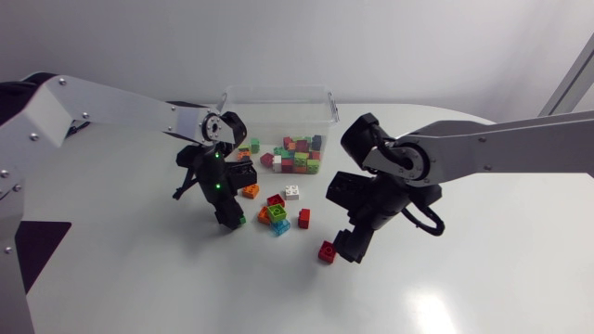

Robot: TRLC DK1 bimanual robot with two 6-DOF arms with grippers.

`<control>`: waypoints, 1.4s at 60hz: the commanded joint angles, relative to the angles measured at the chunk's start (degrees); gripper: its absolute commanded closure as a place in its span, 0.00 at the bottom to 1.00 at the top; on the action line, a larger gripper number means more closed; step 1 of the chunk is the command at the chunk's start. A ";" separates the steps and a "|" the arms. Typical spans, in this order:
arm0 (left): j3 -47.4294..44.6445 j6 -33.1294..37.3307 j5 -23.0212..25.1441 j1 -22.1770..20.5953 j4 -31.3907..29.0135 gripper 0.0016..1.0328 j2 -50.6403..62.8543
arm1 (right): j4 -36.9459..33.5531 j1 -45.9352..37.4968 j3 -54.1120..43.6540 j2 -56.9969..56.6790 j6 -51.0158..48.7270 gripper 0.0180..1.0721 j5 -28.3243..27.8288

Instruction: Place the duplo bricks in the container

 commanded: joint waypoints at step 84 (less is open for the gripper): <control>36.79 -25.09 11.72 8.58 13.40 0.55 4.20 | -5.76 -0.48 16.87 2.98 -0.84 0.71 -0.90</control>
